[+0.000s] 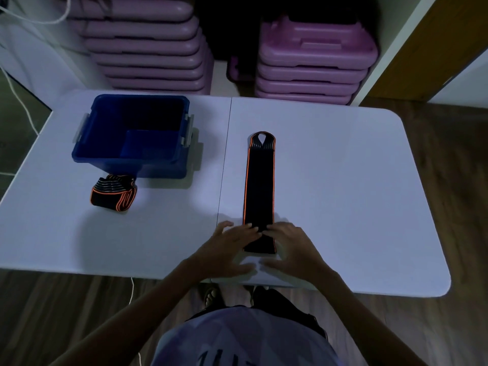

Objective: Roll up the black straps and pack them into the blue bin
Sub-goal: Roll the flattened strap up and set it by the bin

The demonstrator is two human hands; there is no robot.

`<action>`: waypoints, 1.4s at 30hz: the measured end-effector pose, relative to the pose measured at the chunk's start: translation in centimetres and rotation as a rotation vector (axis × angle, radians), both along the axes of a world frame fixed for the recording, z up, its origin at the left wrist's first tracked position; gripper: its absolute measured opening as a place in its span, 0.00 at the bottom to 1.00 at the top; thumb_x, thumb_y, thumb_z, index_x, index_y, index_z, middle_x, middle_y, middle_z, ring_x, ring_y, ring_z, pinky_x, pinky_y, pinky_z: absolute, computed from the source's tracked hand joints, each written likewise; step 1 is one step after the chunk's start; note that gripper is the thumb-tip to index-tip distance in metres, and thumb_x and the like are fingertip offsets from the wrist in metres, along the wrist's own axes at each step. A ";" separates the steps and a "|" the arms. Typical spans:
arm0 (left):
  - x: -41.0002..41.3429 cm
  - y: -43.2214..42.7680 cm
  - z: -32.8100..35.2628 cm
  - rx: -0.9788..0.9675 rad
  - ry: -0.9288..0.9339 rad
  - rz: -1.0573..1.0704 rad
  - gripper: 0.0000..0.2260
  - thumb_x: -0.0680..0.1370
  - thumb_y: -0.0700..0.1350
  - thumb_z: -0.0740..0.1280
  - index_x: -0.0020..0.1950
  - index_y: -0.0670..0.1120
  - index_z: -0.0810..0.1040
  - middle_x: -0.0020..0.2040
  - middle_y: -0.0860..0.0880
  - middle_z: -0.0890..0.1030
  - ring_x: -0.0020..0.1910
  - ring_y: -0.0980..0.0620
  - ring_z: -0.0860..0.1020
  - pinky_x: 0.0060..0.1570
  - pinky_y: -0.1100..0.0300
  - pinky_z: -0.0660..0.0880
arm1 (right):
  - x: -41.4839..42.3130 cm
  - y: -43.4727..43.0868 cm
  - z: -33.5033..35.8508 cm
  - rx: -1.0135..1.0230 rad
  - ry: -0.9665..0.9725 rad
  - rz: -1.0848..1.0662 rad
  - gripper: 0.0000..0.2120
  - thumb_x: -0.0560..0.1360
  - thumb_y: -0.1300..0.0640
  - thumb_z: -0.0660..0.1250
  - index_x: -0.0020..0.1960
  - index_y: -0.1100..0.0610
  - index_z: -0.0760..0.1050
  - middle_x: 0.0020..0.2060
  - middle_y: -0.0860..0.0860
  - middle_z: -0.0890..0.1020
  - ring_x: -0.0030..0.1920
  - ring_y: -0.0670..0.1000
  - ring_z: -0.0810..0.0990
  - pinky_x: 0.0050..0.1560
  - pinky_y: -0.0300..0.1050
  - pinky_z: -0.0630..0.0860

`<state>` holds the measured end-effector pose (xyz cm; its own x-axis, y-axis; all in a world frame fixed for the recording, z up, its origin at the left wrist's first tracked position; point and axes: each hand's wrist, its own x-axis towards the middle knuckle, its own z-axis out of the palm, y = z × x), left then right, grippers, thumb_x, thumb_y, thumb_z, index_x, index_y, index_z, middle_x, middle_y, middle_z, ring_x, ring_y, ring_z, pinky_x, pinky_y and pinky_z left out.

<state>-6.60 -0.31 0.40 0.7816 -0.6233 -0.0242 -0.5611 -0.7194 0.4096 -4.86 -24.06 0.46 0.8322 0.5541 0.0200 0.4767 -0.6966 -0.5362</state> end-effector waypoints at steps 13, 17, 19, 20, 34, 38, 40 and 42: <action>2.0 -1.9 -0.3 -0.247 0.103 0.239 0.13 0.80 0.49 0.58 0.58 0.48 0.79 0.50 0.49 0.84 0.46 0.51 0.80 0.45 0.62 0.70 | 1.4 0.5 -0.6 0.011 0.096 -0.057 0.18 0.78 0.49 0.55 0.58 0.52 0.80 0.50 0.48 0.85 0.47 0.51 0.82 0.45 0.41 0.70; 2.9 -2.7 -0.9 -0.261 0.197 0.471 0.10 0.79 0.46 0.62 0.58 0.46 0.78 0.52 0.46 0.77 0.49 0.49 0.77 0.48 0.58 0.72 | 3.0 1.2 -0.4 0.018 0.229 -0.155 0.13 0.79 0.54 0.60 0.61 0.50 0.77 0.56 0.46 0.82 0.54 0.48 0.79 0.49 0.40 0.71; 3.3 -3.0 -1.1 -0.262 0.164 0.512 0.08 0.78 0.46 0.62 0.52 0.46 0.78 0.50 0.47 0.75 0.47 0.49 0.76 0.46 0.55 0.74 | 3.1 1.6 -0.6 0.016 0.235 -0.194 0.12 0.79 0.55 0.61 0.60 0.49 0.77 0.55 0.45 0.82 0.55 0.47 0.77 0.48 0.39 0.69; 3.4 -3.1 -1.2 -0.249 0.125 0.511 0.08 0.77 0.48 0.61 0.48 0.45 0.78 0.47 0.47 0.76 0.45 0.48 0.76 0.45 0.54 0.74 | 3.1 1.7 -0.8 0.020 0.232 -0.207 0.11 0.79 0.56 0.61 0.59 0.50 0.77 0.54 0.46 0.81 0.54 0.48 0.77 0.47 0.40 0.69; 2.8 -0.1 -4.0 -0.052 -0.319 0.118 0.17 0.75 0.55 0.63 0.56 0.46 0.80 0.48 0.49 0.83 0.48 0.52 0.78 0.47 0.59 0.65 | 1.6 0.4 -3.1 0.033 -0.101 -0.089 0.16 0.73 0.49 0.67 0.58 0.54 0.81 0.55 0.49 0.83 0.56 0.46 0.78 0.57 0.41 0.76; 2.7 -0.4 -3.5 -0.133 -0.205 0.229 0.20 0.80 0.57 0.55 0.55 0.47 0.81 0.43 0.50 0.82 0.40 0.53 0.79 0.42 0.61 0.63 | 2.0 -0.4 -3.9 -0.018 -0.004 -0.049 0.24 0.71 0.51 0.72 0.66 0.53 0.74 0.63 0.49 0.79 0.62 0.46 0.73 0.64 0.42 0.70; 3.4 -0.8 -2.9 -0.170 -0.108 0.326 0.19 0.79 0.56 0.56 0.52 0.47 0.82 0.41 0.49 0.83 0.38 0.50 0.80 0.42 0.58 0.66 | 2.9 0.1 -4.1 0.019 0.069 -0.105 0.20 0.74 0.53 0.69 0.66 0.51 0.74 0.62 0.48 0.79 0.61 0.46 0.72 0.61 0.44 0.73; 4.4 -1.3 -2.2 -0.228 0.025 0.471 0.17 0.76 0.57 0.59 0.47 0.47 0.82 0.39 0.49 0.83 0.35 0.50 0.79 0.40 0.57 0.71 | 3.8 0.7 -3.5 0.113 0.188 -0.174 0.17 0.76 0.54 0.66 0.64 0.54 0.76 0.59 0.51 0.79 0.59 0.48 0.72 0.58 0.42 0.72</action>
